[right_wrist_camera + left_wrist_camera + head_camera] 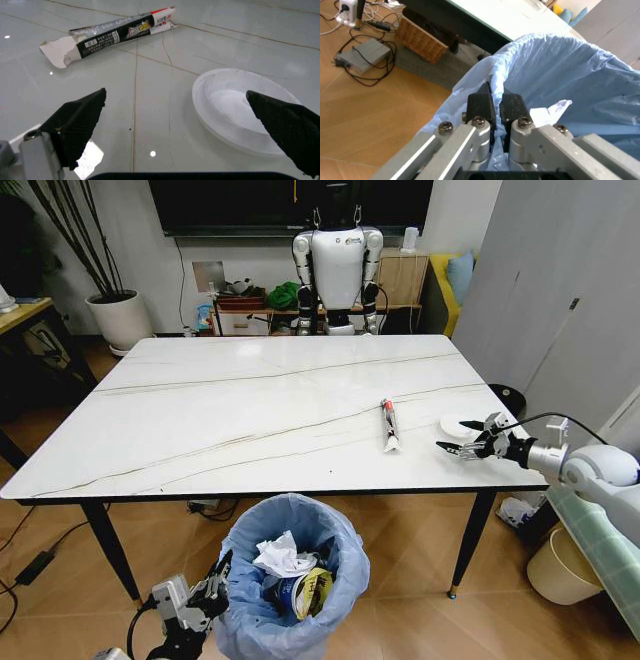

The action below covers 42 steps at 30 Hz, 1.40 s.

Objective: Pick up the trash bin and place the trash from the table into it.

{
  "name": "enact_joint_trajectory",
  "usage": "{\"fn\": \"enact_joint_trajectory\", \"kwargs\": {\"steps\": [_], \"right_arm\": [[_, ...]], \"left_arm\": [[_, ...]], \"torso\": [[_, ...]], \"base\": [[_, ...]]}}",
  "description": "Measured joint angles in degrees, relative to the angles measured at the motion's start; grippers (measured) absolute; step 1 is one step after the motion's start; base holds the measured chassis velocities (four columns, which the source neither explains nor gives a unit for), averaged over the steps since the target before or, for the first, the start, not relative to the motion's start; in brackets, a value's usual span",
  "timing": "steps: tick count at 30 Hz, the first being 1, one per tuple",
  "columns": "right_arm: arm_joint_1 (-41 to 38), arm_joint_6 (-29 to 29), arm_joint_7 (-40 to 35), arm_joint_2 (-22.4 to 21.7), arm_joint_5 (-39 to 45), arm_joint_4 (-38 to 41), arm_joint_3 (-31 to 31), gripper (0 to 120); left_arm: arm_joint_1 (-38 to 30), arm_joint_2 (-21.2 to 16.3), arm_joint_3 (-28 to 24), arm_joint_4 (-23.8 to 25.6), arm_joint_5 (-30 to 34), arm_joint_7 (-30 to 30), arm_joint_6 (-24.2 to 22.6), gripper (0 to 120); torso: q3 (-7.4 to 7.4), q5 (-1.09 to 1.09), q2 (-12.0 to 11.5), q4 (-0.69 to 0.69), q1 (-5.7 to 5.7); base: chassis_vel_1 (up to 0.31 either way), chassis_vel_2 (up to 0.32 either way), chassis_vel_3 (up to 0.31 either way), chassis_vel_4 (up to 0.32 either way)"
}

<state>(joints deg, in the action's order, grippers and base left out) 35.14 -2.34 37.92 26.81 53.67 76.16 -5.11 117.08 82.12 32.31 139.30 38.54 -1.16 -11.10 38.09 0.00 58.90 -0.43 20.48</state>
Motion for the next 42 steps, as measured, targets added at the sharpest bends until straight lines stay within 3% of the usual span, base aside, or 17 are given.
{"fn": "enact_joint_trajectory", "kwargs": {"steps": [29,38,42], "right_arm": [[2.04,0.57,0.39,-0.02,-1.1,-0.95,0.98,100],[1.41,0.62,0.4,0.32,-1.11,-1.48,0.69,74],[1.43,0.66,0.56,0.26,-1.1,-1.56,0.69,54]], "left_arm": [[-0.23,-0.2,0.25,0.06,0.51,-0.1,0.0,0],[-0.45,-0.27,0.34,0.05,0.81,-0.23,-0.07,0],[-0.55,-0.29,0.34,-0.04,0.86,-0.26,-0.09,0]], "torso": [[0.0,0.0,0.0,0.0,0.0],[0.0,-0.01,0.0,0.0,0.0],[0.0,-0.01,0.0,0.0,0.0]], "base": [[0.0,0.0,0.0,0.0],[0.0,0.0,0.0,0.0],[0.0,0.0,0.0,0.0]]}}
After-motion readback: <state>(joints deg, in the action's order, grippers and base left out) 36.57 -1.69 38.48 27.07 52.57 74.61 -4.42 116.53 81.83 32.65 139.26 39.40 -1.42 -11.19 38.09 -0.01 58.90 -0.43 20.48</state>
